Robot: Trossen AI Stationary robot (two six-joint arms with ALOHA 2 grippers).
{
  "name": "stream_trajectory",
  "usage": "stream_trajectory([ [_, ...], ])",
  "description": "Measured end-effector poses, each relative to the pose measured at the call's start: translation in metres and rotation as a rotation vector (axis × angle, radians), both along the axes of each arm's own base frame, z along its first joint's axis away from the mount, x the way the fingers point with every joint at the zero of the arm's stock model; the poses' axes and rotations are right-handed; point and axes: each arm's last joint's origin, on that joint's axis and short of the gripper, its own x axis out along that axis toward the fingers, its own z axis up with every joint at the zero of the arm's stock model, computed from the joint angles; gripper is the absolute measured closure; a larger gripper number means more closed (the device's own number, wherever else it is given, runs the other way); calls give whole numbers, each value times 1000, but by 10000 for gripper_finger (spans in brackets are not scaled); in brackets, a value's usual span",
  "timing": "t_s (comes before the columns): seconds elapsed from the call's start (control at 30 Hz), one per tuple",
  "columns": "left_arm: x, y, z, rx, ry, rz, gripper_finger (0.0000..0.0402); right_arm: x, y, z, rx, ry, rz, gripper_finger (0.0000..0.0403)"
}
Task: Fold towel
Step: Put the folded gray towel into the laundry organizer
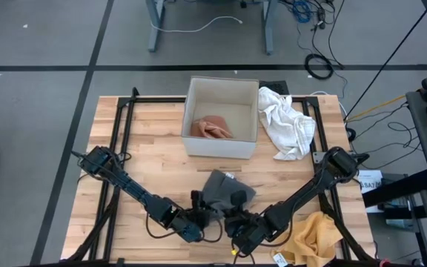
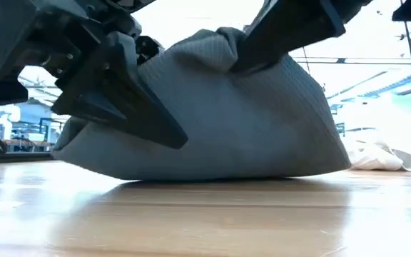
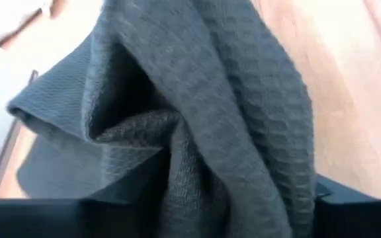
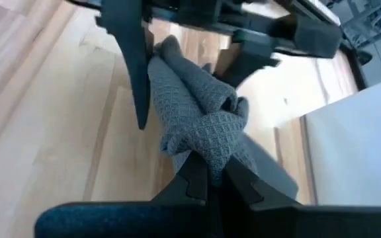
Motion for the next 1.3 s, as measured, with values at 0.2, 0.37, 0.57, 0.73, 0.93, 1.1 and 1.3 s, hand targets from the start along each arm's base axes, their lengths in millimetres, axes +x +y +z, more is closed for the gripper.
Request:
stream_trajectory([
  [0.2,0,3,3,135,-8,-27,346,-5,3,10,-16,-5,39,399],
  [0.37,-4,7,23,272,-42,-33,389,-10,-1,24,-38,-20,38,399],
  [0.57,-15,23,74,409,-133,17,390,-23,-13,63,-116,-95,17,399],
  [0.73,-25,45,125,488,-223,55,391,-36,-33,108,-187,-178,14,399],
  [0.93,-28,78,184,601,-272,106,391,-49,-71,159,-269,-253,8,399],
  [1.1,-18,105,225,782,-224,177,391,-55,-108,193,-377,-294,-14,399],
  [1.3,-9,149,260,914,-161,248,391,-61,-152,223,-467,-343,-58,399],
])
